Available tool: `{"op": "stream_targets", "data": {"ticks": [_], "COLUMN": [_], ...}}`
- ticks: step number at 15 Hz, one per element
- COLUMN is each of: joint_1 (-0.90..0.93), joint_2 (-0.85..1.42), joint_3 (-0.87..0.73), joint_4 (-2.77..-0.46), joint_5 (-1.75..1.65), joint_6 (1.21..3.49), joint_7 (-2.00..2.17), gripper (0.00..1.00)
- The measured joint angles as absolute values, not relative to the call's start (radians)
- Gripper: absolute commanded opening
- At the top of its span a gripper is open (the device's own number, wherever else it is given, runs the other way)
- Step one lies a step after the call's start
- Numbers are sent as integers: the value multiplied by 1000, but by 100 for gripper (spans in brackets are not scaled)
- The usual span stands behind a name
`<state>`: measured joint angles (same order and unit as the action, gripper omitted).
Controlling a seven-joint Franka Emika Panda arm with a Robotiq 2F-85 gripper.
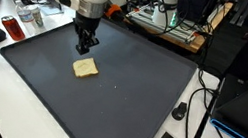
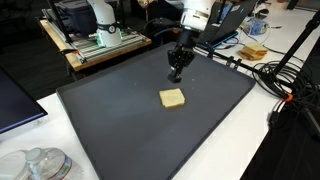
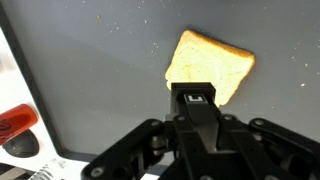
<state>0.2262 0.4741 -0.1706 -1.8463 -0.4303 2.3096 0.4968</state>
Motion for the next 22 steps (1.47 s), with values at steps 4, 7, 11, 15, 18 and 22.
{"op": "stream_targets", "data": {"ticks": [4,7,11,15,18,22], "joint_1": [275,300,318,309,278,200], "joint_2": [549,612,694,761,801,841], "joint_3": [-168,-166,-161,-159,-152,-118], "joint_4": [-1746,-1673,-1574,-1466,-1382,-1281], "joint_5": [-472,-501,-508,-494,-450,-337], "joint_6": [2198,2155,2084,2002,1960,1932], "joint_7": [565,578,577,556,507,386], "gripper": [5,5,5,5,5,5]}}
